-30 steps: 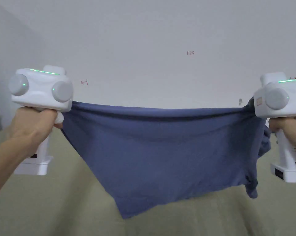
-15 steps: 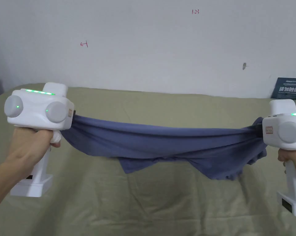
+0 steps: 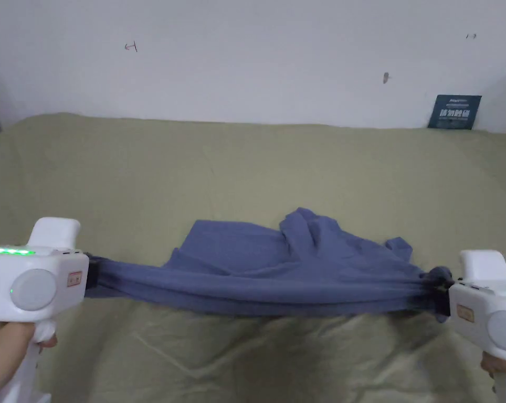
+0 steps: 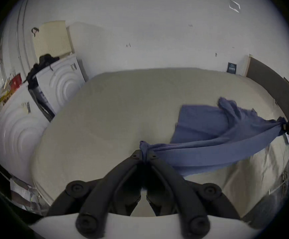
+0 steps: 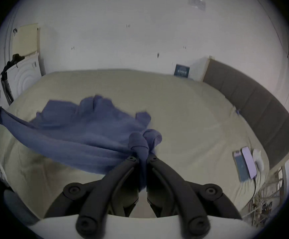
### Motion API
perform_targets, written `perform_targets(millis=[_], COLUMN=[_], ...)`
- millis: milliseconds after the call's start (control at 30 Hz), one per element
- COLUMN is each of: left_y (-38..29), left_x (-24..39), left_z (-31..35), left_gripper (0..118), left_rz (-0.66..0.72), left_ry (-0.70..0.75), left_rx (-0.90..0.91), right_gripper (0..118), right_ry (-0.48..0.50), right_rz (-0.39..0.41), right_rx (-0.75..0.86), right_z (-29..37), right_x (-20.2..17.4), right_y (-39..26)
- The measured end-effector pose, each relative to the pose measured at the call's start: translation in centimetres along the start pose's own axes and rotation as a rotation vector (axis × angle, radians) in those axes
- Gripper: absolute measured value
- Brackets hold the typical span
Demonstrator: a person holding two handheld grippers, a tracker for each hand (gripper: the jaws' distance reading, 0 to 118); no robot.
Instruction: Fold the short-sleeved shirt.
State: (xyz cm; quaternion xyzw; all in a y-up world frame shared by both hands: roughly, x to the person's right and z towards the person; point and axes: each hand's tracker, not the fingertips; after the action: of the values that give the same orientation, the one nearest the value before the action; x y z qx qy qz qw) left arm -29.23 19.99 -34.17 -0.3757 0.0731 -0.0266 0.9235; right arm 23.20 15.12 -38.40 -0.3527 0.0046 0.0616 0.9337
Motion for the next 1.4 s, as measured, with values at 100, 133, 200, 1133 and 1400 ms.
perform_targets(millis=[100,133,200,1133,1400], left_y=[-4.0,-5.1,-6.7,-9.8,-9.5], left_x=[-0.2,-0.2,-0.6,-5.9,-6.4], left_z=[-0.1,-0.3,-1.1,2.3,0.4], left_gripper=[3,3,3,0,0], left_rz=[0.009,0.01,0.028,0.167,0.188], left_ry=[-0.005,-0.007,-0.012,-0.031,-0.129], left_rx=[-0.06,-0.088,-0.129,-0.087,-0.13], right_gripper=[7,7,7,1,1], right_ry=[0.008,0.009,-0.001,0.16,0.219], right_rz=[0.008,0.028,0.036,0.048,0.102], right_rx=[-0.039,-0.064,-0.082,0.046,0.013], right_z=[0.3,0.1,0.2,6.2,5.9], right_x=[-0.5,-0.7,-1.1,-17.0,-20.6], right_y=[-4.4,-5.4,-7.0,-7.2,-8.9])
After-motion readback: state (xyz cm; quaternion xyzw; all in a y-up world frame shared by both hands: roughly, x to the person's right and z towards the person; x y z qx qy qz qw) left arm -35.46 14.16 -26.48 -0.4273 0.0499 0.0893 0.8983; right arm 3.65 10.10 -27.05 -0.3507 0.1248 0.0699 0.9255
